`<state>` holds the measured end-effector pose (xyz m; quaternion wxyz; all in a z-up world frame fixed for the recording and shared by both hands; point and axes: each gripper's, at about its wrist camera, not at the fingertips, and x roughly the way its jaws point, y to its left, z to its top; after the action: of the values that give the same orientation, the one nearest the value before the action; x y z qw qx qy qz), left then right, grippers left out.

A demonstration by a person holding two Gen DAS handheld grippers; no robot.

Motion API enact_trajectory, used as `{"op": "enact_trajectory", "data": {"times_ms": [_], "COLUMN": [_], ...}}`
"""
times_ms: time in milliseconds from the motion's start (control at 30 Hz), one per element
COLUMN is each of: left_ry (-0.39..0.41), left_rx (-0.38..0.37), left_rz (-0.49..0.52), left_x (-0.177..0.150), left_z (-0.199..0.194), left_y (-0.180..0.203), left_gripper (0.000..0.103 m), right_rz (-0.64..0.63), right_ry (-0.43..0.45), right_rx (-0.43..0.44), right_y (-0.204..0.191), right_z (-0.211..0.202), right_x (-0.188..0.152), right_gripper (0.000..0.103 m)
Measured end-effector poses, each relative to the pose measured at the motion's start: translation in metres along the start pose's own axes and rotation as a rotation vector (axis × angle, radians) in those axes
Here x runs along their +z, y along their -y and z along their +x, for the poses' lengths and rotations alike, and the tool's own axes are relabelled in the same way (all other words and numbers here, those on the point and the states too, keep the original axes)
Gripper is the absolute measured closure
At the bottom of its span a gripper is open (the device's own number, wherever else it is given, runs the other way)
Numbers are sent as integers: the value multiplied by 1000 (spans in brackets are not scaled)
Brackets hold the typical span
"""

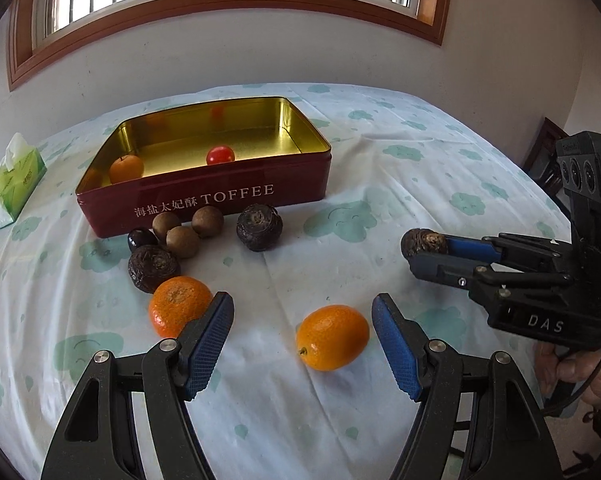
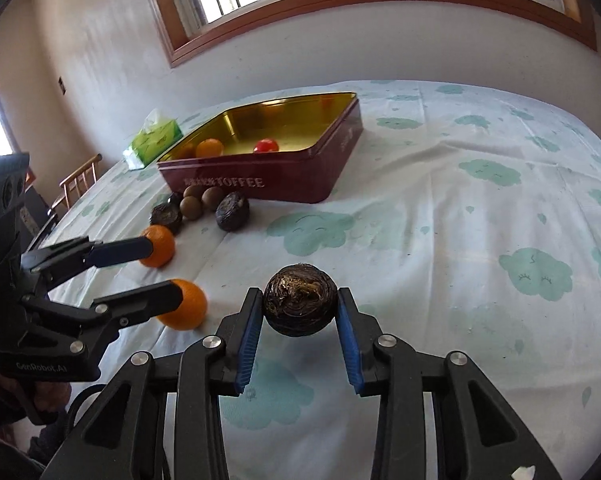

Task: Organize fruits
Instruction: 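Grasp a dark brown round fruit with the right tool while the left tool grasps another orange, then carry the dark fruit in the right tool while the left tool carries the orange over the tin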

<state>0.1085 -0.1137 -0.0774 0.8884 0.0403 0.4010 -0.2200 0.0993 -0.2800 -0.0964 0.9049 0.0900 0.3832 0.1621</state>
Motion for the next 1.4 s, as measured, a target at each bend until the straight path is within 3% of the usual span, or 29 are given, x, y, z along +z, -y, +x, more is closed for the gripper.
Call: {"op": "enact_trajectory", "data": {"times_ms": [167, 200, 233, 267, 467, 533, 800, 1033, 1400], "left_ry": [-25, -38, -56, -56, -12, 40, 205, 227, 301], "left_rx": [23, -2, -32, -24, 19, 53, 206, 277, 357], "left_rz": [-27, -50, -75, -85, -130, -154, -163, -226, -211], "left_x": [-3, -4, -6, -8, -13, -11, 8, 10, 18], "left_z": [13, 16, 20, 21, 10, -2, -45, -49, -46], "left_y": [4, 1, -1, -1, -9, -16, -46, -79, -101], "left_gripper": [35, 43, 59, 62, 62, 62, 62, 62, 62], "right_rz": [2, -9, -18, -23, -35, -46, -17, 38, 27], "right_ry": [5, 3, -2, -2, -3, 3, 96, 100, 97], "right_rx": [-3, -3, -2, -8, -22, -43, 17, 28, -9], "right_y": [0, -2, -3, -4, -6, -9, -41, -59, -72], "right_z": [1, 2, 3, 3, 4, 3, -6, 14, 35], "right_x": [1, 0, 0, 0, -1, -1, 15, 24, 32], "right_gripper": [70, 70, 70, 70, 70, 70, 70, 69, 70]}}
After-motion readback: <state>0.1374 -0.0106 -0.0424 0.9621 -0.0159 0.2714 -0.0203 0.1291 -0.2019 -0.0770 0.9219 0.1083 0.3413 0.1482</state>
